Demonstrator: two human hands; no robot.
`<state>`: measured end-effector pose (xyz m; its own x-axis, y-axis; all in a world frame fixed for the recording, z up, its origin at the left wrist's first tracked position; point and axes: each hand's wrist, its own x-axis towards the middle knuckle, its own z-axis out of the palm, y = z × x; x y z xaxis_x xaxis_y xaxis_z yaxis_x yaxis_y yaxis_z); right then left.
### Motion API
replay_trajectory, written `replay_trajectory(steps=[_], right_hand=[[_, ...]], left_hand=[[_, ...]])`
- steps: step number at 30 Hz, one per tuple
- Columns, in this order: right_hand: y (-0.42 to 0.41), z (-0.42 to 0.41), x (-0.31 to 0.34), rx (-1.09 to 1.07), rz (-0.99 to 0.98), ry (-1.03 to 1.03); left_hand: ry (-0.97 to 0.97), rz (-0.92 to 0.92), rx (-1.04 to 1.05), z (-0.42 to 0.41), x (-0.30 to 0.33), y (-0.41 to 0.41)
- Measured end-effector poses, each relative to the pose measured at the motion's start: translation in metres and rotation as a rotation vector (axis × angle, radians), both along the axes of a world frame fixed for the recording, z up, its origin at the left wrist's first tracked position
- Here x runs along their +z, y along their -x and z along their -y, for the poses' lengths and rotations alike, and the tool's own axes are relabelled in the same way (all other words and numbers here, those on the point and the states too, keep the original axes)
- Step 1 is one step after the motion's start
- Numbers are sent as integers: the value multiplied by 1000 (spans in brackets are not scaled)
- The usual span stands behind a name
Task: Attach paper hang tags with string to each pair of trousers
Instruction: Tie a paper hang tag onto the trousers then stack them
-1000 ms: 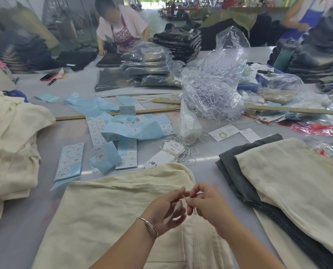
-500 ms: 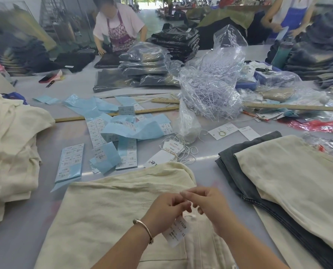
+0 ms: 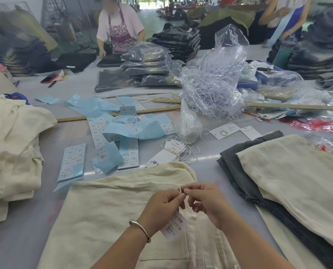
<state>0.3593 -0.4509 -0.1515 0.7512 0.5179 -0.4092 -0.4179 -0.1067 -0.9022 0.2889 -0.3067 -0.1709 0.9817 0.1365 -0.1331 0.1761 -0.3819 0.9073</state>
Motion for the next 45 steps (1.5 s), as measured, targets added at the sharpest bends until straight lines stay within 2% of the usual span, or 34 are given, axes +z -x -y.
replay_trajectory(steps=[2,5,11,14,17,20,24,27,35,40,42,45], right_hand=[[3,3,-2,58,-14,-12],[8,3,-4,21,38,-44],[17,-8,-12,-238,224,-73],[17,-9,-12,-307,110,-184],[15,-6,-9,-281,-41,-308],[10,3,-2,-270,-77,-378],[-1,20,6,-205,220,-143],[-4,24,6,-210,300,-75],[-19,24,-16,-282,289,2],[-44,15,-21,-193,298,30],[-60,5,-22,-79,395,195],[-85,-13,-30,162,708,751]], left_hand=[[5,-12,-15,1,2,0],[5,-28,-26,5,8,2],[-127,-31,-12,4,7,1],[-132,-24,-47,8,8,3],[-149,-26,-38,9,10,7],[-199,43,-32,2,10,12],[-64,151,186,-14,9,17],[-13,175,250,-21,12,18],[92,125,325,-22,4,17],[78,96,351,-27,-4,11],[87,99,357,-31,-8,8],[91,108,395,-37,-14,3]])
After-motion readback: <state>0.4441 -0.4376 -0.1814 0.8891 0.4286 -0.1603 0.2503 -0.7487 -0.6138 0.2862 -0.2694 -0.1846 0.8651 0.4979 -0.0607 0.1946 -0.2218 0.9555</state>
